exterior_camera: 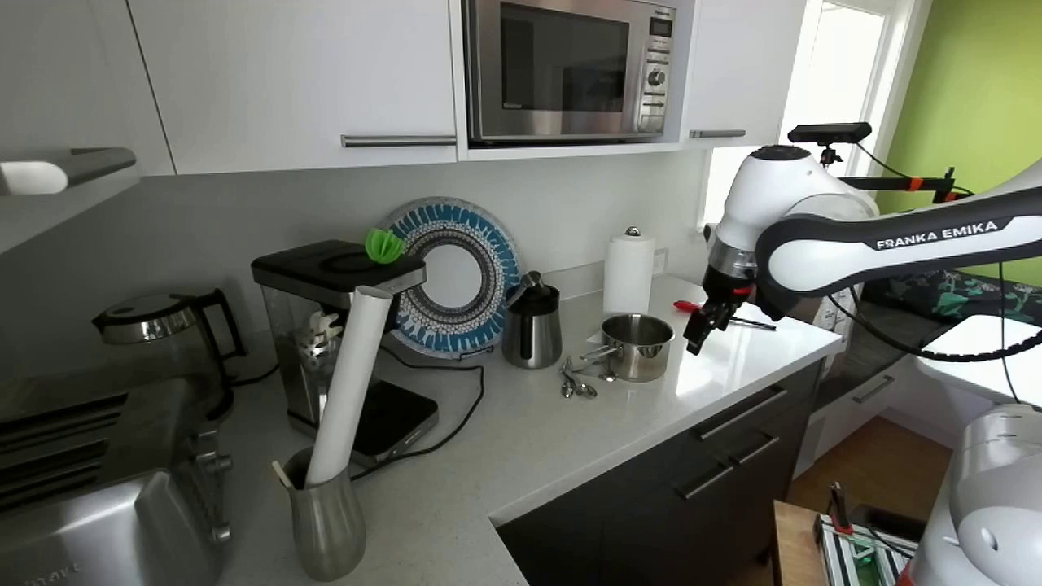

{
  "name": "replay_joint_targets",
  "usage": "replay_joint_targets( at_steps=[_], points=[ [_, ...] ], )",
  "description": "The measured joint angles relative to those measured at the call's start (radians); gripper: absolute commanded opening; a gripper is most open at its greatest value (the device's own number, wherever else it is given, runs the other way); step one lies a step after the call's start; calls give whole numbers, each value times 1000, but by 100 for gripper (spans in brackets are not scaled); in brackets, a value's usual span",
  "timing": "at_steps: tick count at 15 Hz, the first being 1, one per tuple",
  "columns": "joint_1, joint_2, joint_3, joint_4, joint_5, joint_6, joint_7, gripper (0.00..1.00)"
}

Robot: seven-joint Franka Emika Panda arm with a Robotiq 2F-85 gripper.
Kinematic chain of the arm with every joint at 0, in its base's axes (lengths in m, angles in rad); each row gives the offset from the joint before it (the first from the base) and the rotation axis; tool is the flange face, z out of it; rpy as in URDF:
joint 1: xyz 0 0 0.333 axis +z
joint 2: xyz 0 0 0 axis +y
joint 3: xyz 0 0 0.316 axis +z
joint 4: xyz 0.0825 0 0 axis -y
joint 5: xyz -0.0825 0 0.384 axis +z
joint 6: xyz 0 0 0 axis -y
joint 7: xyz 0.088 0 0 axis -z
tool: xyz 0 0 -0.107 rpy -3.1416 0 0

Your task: Pick up the silver spoons on the left and put them in the silver pot

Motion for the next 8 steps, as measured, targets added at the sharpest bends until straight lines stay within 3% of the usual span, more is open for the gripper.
replay_joint_targets(
  at_steps=[4,8],
  points=[
    [10,33,3,1,9,24,44,100],
    [38,194,6,10,15,171,85,100]
  ],
)
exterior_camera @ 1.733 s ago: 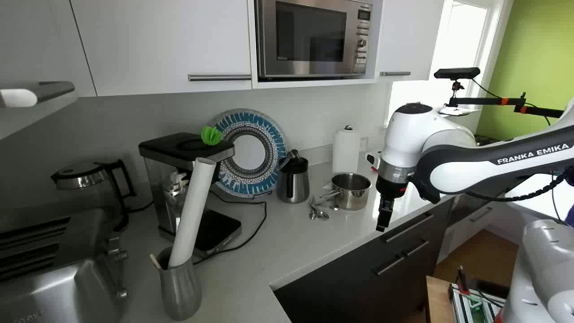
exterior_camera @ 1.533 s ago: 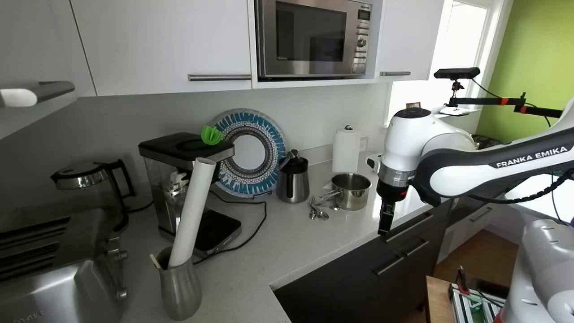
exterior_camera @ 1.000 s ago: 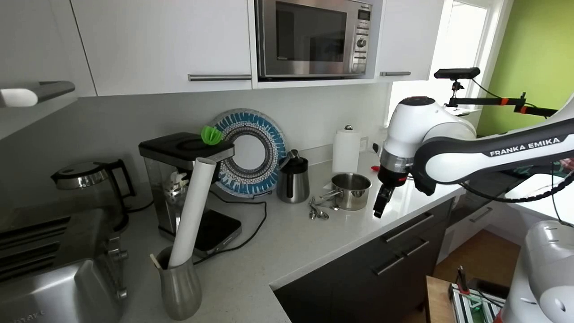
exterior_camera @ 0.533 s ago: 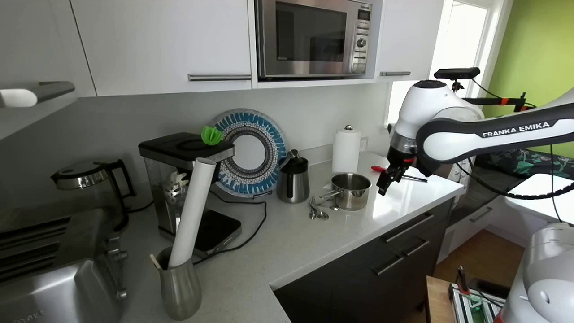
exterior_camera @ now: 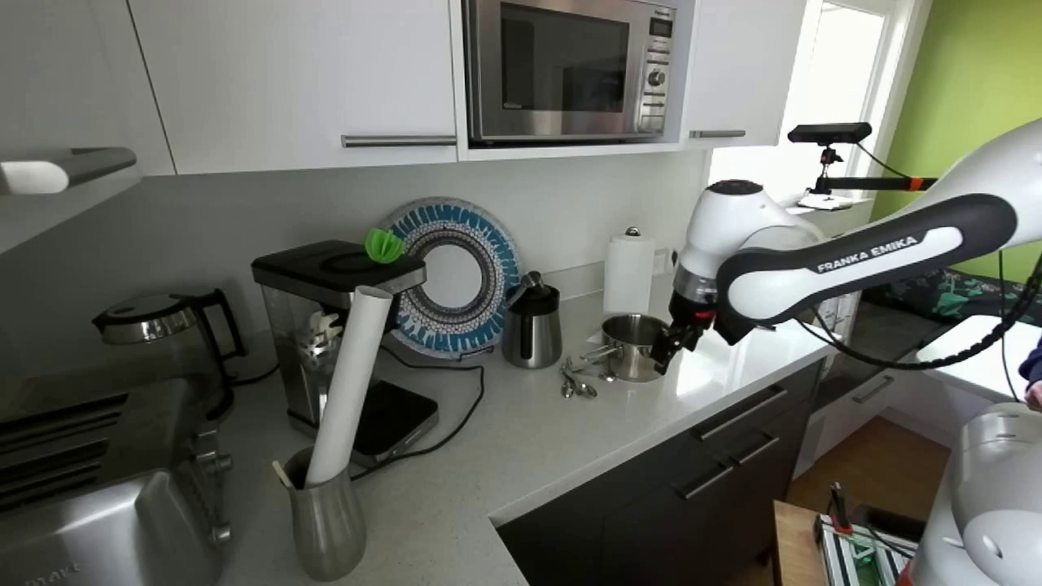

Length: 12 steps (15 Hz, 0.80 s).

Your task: Pick up the silver spoons on the left and put them in the silver pot

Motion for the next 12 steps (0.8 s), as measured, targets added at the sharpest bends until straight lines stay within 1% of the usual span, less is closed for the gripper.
replay_joint_targets(
  at_steps=[2,4,6,8,9,12],
  points=[
    [17,109,-1,28,12,50,-1,100],
    [28,197,-3,69,22,64,-2,100],
    [29,233,-4,93,25,64,-2,100],
    [29,235,-4,100,24,64,-3,100],
    [31,239,-5,101,28,82,-3,100],
    [55,293,-22,108,120,212,-12,100]
  ],
)
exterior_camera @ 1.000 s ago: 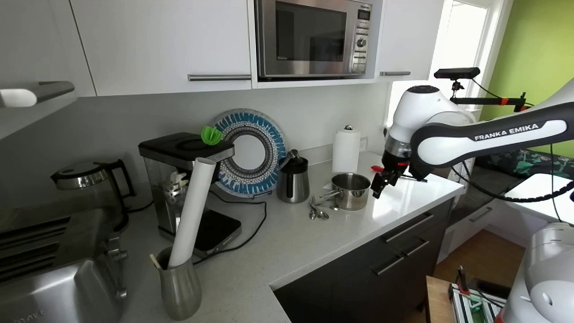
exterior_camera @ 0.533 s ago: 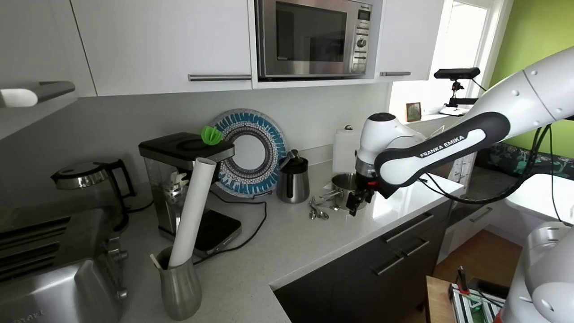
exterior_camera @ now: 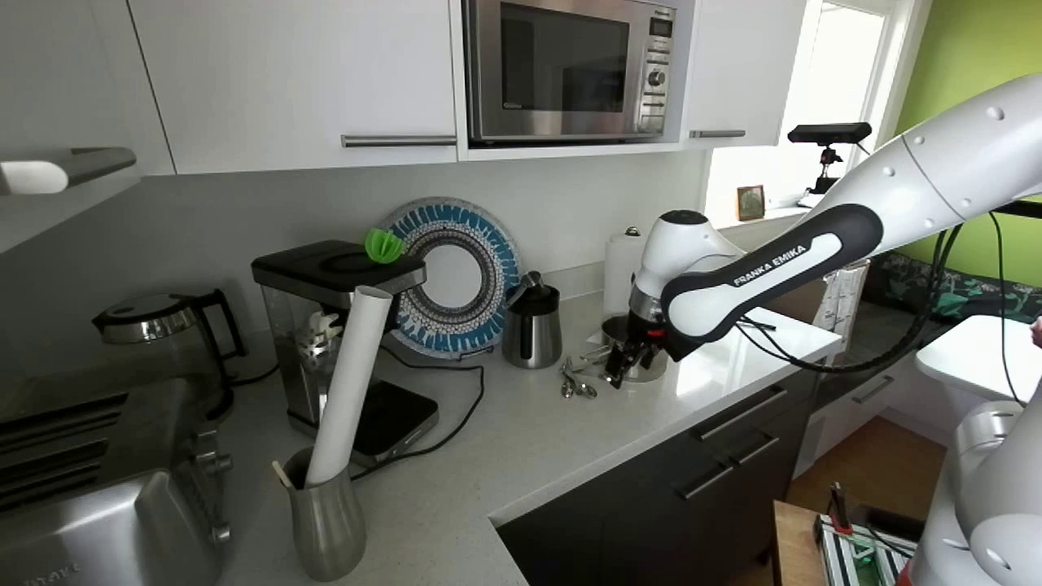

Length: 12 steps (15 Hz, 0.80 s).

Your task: Pick up the silver spoons on the left and put them in the silver pot

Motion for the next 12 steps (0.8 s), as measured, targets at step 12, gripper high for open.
replay_joint_targets(
  at_steps=[12],
  points=[
    [81,275,-74,211,423,126,-334,100]
  ],
)
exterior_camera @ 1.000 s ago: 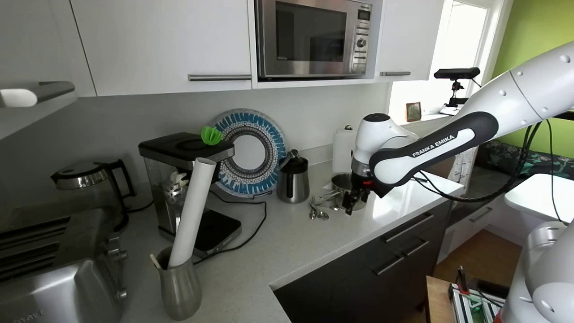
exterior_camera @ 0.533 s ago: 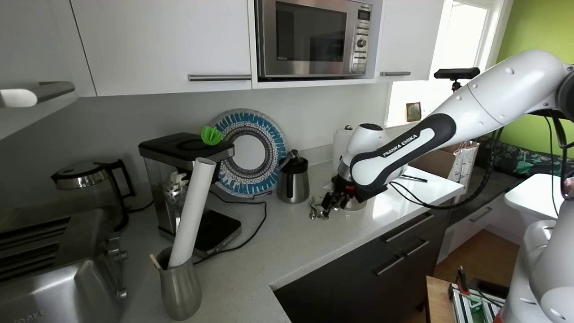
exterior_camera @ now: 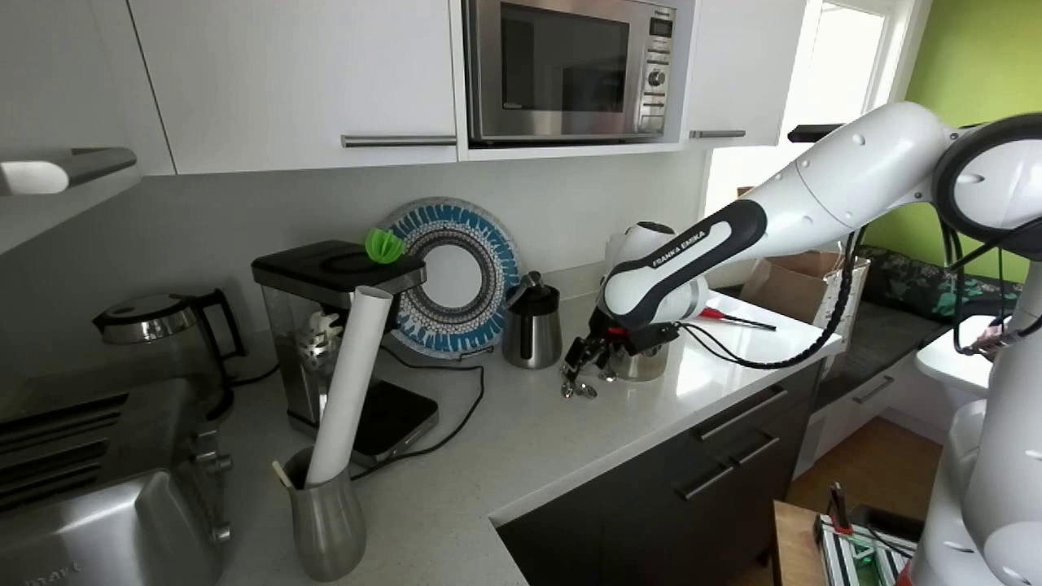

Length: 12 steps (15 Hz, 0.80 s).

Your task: Pick up the silver spoons on the left and put them in the silver pot

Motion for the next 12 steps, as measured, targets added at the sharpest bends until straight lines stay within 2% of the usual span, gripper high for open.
replay_joint_targets(
  at_steps=[6,12],
  points=[
    [-36,143,0,132,75,-22,-59,100],
    [-40,140,-5,179,-50,-146,36,100]
  ],
)
